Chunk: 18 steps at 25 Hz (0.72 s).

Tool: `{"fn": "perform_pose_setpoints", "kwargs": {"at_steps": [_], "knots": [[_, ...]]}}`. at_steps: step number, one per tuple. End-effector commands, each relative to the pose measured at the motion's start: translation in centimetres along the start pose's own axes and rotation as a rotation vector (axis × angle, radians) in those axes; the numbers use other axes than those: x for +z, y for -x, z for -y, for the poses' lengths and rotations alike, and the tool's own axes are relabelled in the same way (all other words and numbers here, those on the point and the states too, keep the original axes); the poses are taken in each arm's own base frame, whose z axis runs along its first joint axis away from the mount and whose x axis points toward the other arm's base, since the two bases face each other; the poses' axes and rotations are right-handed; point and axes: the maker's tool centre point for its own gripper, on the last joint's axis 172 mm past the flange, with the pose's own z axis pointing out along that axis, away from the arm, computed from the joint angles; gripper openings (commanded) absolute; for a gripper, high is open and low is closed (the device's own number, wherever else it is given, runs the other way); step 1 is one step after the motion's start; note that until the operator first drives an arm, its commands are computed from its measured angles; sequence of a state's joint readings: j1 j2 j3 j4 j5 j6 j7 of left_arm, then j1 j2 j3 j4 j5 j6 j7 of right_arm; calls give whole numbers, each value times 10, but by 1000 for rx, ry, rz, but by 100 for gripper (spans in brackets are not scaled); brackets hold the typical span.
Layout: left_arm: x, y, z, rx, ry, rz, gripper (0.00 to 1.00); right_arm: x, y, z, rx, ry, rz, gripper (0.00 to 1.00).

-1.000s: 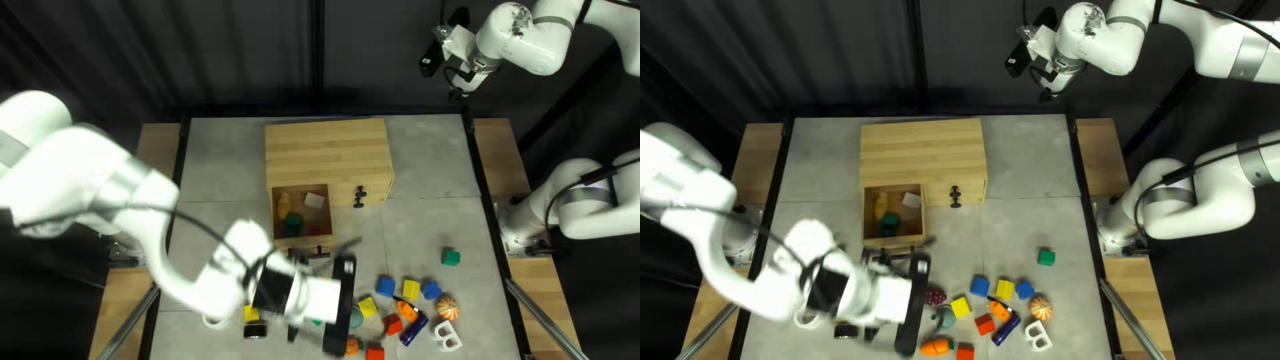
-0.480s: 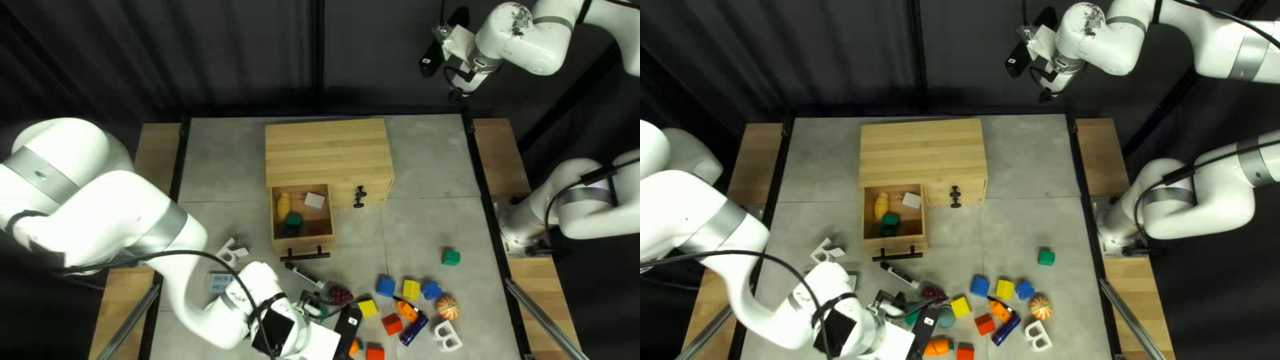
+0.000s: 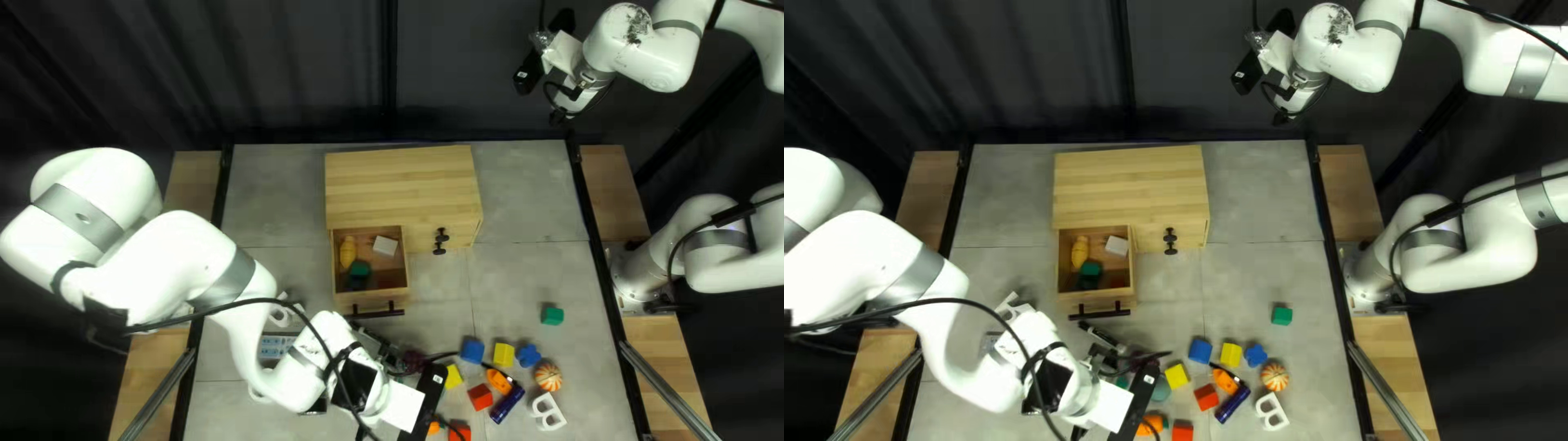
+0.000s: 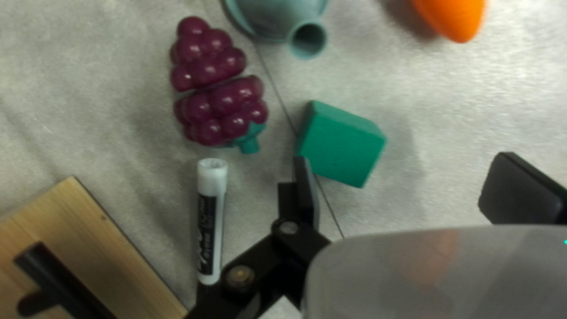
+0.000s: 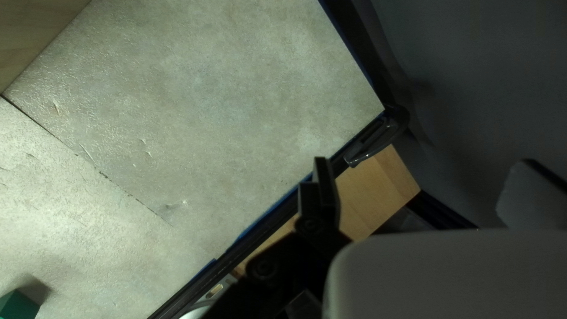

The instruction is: Open drawers and place objects into drawer and close

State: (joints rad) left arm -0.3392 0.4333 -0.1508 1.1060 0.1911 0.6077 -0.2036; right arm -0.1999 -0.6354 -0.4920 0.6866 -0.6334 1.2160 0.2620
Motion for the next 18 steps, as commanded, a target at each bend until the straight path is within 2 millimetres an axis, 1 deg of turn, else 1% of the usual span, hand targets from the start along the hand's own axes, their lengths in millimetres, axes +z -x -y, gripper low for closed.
{"fn": "perform_pose_setpoints", "kwargs": {"at_steps": [1, 5, 8, 9, 10, 11, 12, 13, 14, 15, 16, 18], "knots": [[8, 0, 7, -2, 11, 9, 100, 0, 0, 0, 0, 0, 0, 100], [10, 2, 8, 0, 16, 18, 100, 0, 0, 0, 0, 0, 0, 100], [11, 2, 8, 2, 19, 21, 98, 0, 0, 0, 0, 0, 0, 100], [10, 1, 7, 4, 19, 20, 96, 0, 0, 0, 0, 0, 0, 100], [10, -1, 7, 5, 19, 20, 96, 0, 0, 0, 0, 0, 0, 100], [10, -2, 7, 7, 19, 19, 90, 0, 0, 0, 0, 0, 0, 100], [10, -3, 6, 8, 18, 19, 82, 0, 0, 0, 0, 0, 0, 100], [11, -5, 5, 11, 17, 17, 57, 0, 0, 0, 0, 0, 0, 100], [11, -5, 5, 11, 17, 16, 25, 0, 0, 0, 0, 0, 0, 100], [11, -8, 4, 15, 15, 13, 10, 0, 0, 0, 0, 0, 0, 100], [11, -8, 4, 17, 14, 11, 0, 0, 0, 0, 0, 0, 0, 100], [11, -10, 3, 21, 11, 9, 0, 0, 0, 0, 0, 0, 0, 100]]}}
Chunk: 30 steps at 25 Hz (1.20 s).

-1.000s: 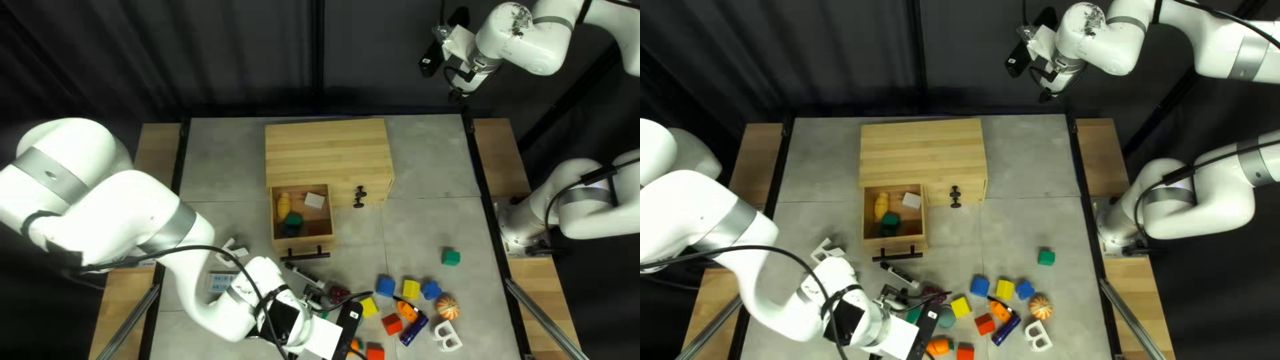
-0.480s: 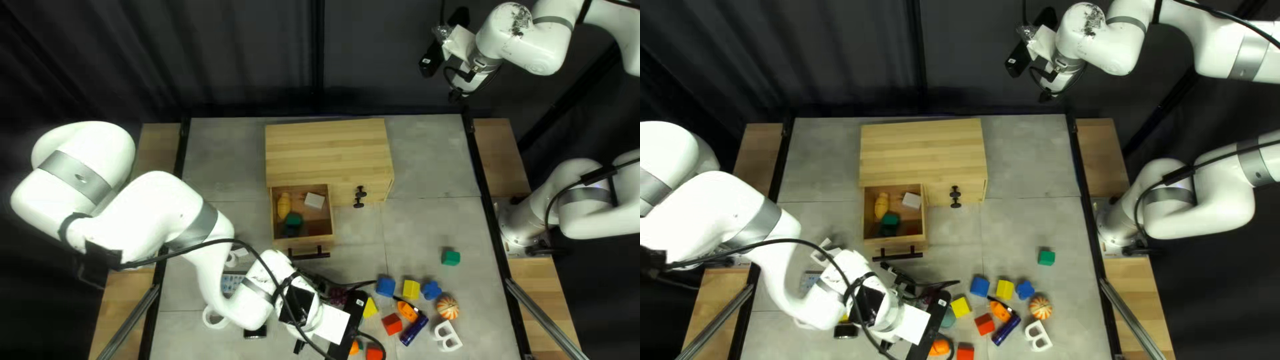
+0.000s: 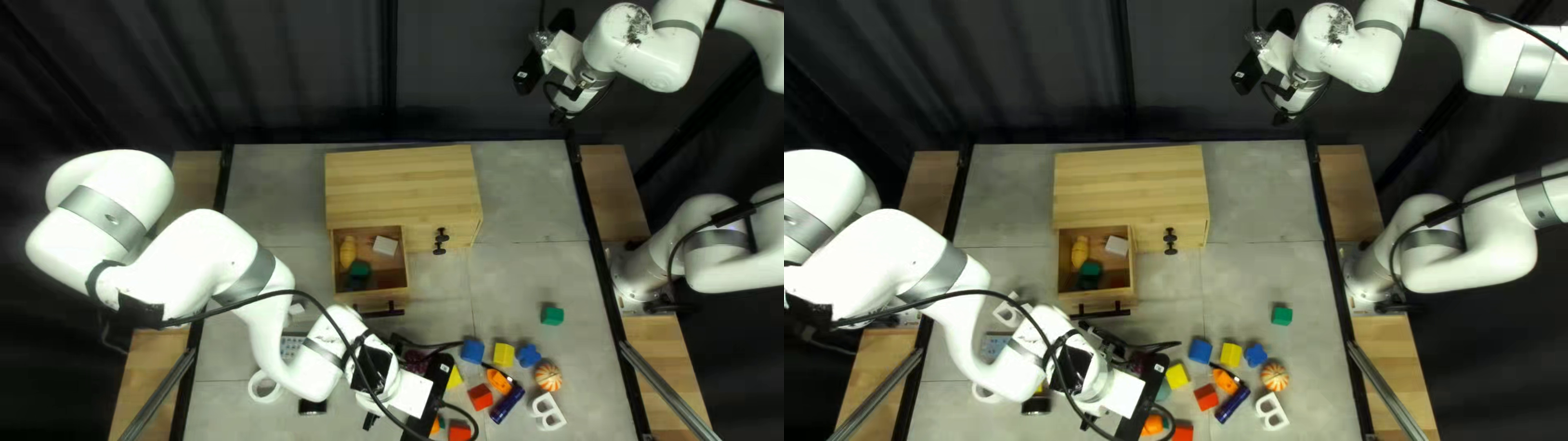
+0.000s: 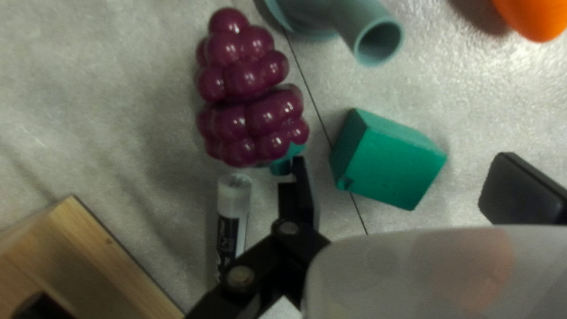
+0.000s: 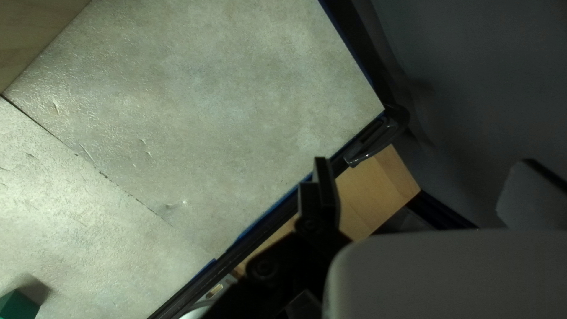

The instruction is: Open drawers and place objects into drawer and close

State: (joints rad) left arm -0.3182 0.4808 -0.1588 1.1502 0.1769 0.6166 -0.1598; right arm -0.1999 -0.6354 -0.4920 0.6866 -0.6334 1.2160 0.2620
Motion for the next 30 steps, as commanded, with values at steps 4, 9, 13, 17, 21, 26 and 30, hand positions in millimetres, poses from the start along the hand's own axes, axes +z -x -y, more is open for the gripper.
{"fn": "perform_pose_setpoints", "kwargs": {"at_steps": [4, 9, 13, 17, 21, 26, 30], "knots": [[-1, -4, -2, 11, -10, -5, 0, 0, 0, 0, 0, 0, 0, 100], [-29, -7, -6, 14, -33, 4, 0, 0, 0, 0, 0, 0, 0, 100], [-78, 3, 8, 1, -61, 31, 0, 0, 0, 0, 0, 0, 0, 100], [-143, 30, 55, -53, -82, 53, 0, 0, 0, 0, 0, 0, 0, 100], [-197, 54, 119, -125, -92, 76, 0, 0, 0, 0, 0, 0, 0, 100], [-213, 81, 187, -224, -82, 111, 0, 0, 0, 0, 0, 0, 0, 100], [-196, 88, 205, -280, -75, 126, 72, 0, 0, 0, 0, 0, 0, 100]]}}
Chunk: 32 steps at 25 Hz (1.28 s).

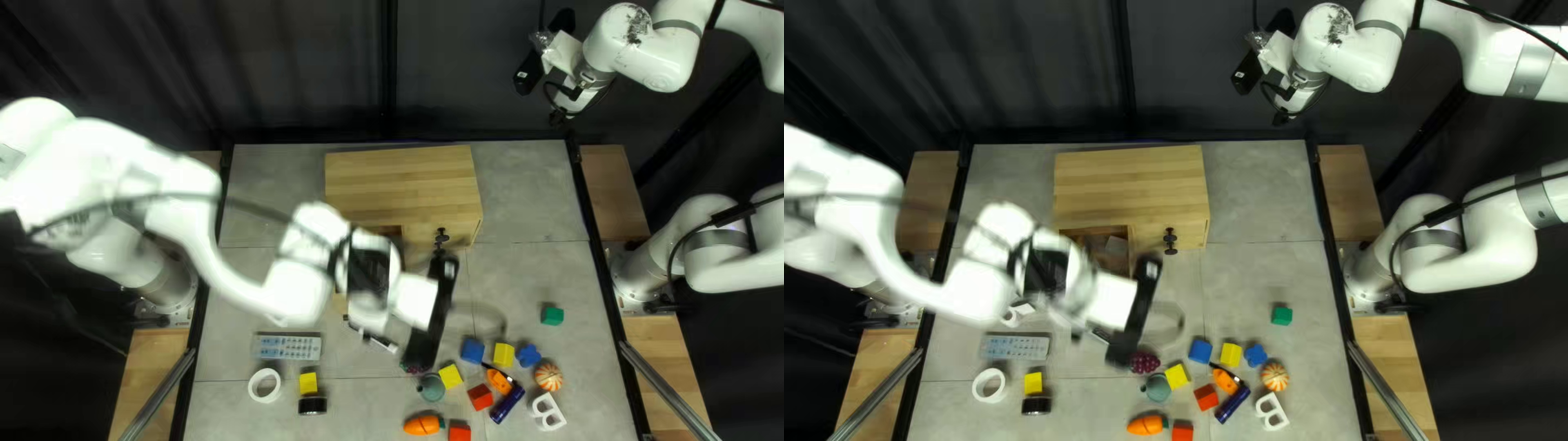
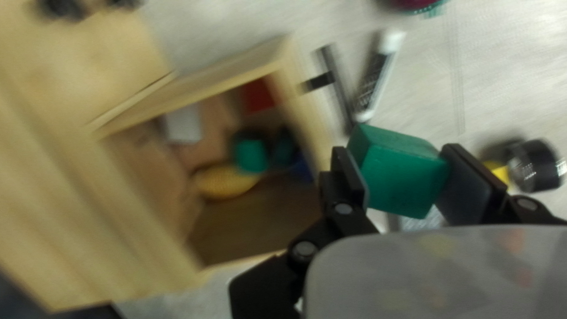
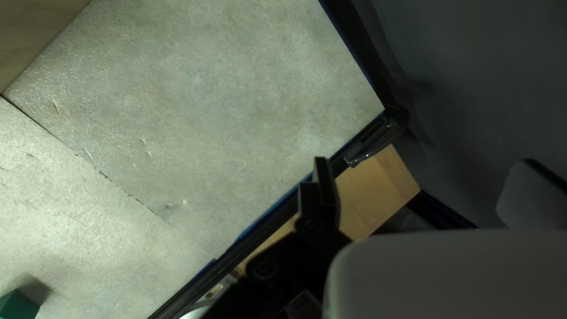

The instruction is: Open drawers and place objects into drawer and close

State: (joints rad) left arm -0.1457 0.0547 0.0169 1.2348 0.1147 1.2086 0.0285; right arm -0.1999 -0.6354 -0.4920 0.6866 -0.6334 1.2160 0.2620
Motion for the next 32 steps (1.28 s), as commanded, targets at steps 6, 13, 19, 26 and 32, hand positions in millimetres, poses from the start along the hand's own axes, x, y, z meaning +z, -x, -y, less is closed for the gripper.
{"fn": "perform_pose_setpoints", "kwargs": {"at_steps": [6, 13, 19, 26, 32], "knots": [[39, 14, 12, -113, 18, -5, 100, 0, 0, 0, 0, 0, 0, 100], [41, 22, -65, -26, 12, -69, 100, 0, 0, 0, 0, 0, 0, 100], [31, 38, -169, 153, 54, -89, 100, 0, 0, 0, 0, 0, 0, 100], [25, 60, -262, 388, 102, -60, 100, 0, 0, 0, 0, 0, 0, 100], [37, 103, -309, 608, 137, -55, 100, 0, 0, 0, 0, 0, 0, 100]]}}
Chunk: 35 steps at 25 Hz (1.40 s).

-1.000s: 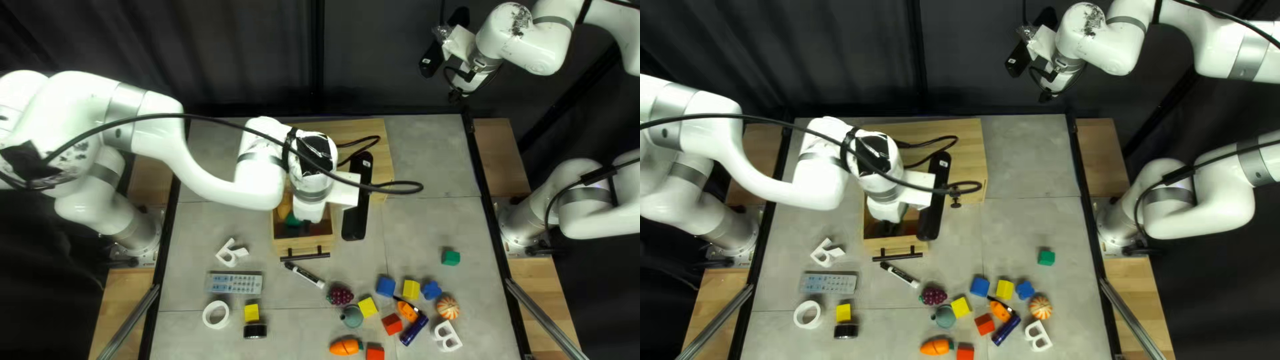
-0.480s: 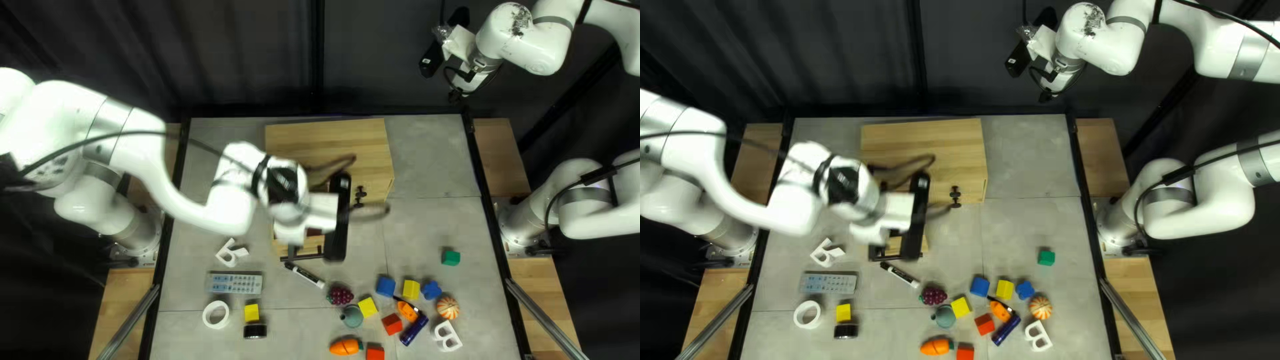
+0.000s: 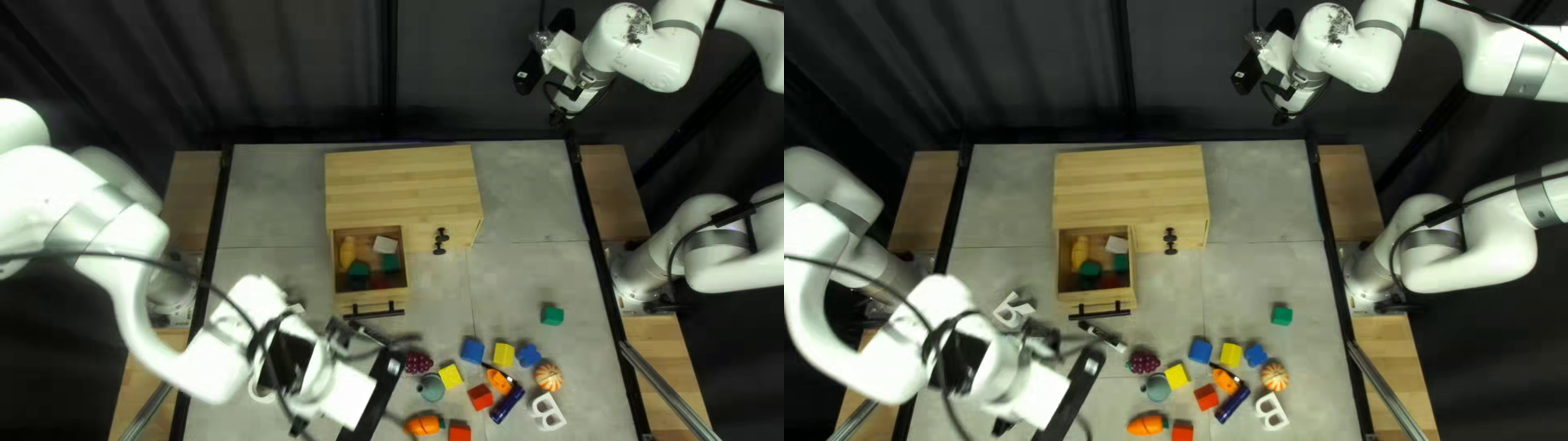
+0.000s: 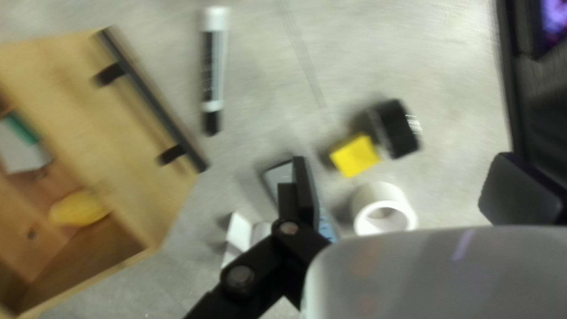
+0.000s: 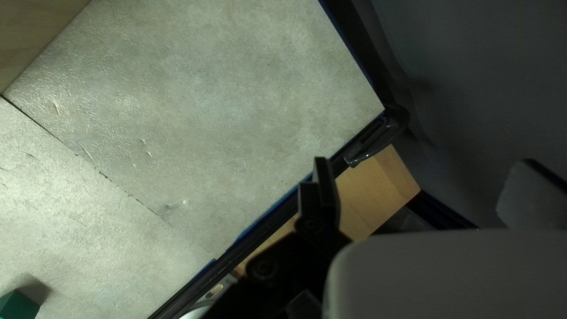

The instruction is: Open drawers and place objects into drawer and close

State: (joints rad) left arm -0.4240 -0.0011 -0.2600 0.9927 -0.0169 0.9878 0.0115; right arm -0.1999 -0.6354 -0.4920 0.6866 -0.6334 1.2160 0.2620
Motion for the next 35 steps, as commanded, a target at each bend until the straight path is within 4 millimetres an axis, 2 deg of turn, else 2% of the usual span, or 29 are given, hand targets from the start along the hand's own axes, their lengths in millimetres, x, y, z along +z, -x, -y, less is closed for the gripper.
{"fn": "perform_pose_setpoints", "kwargs": {"at_steps": [1, 4, 7, 9, 12, 13, 16, 26, 35], "knots": [[8, 16, -44, 143, 39, 9, 100, 0, 0, 0, 0, 0, 0, 100], [12, 28, -71, 208, 59, 10, 100, 0, 0, 0, 0, 0, 0, 100], [18, 32, -81, 243, 72, 8, 100, 0, 0, 0, 0, 0, 0, 100], [22, 33, -74, 227, 72, 0, 100, 0, 0, 0, 0, 0, 0, 100], [32, 26, -47, 125, 61, -30, 100, 0, 0, 0, 0, 0, 0, 100], [40, 23, -32, 52, 62, -40, 100, 0, 0, 0, 0, 0, 0, 100], [62, 22, -13, -114, 65, -52, 100, 0, 0, 0, 0, 0, 0, 100], [100, 15, -4, -543, 43, -1, 100, 0, 0, 0, 0, 0, 0, 100], [134, 27, 9, -649, -29, 8, 100, 0, 0, 0, 0, 0, 0, 100]]}}
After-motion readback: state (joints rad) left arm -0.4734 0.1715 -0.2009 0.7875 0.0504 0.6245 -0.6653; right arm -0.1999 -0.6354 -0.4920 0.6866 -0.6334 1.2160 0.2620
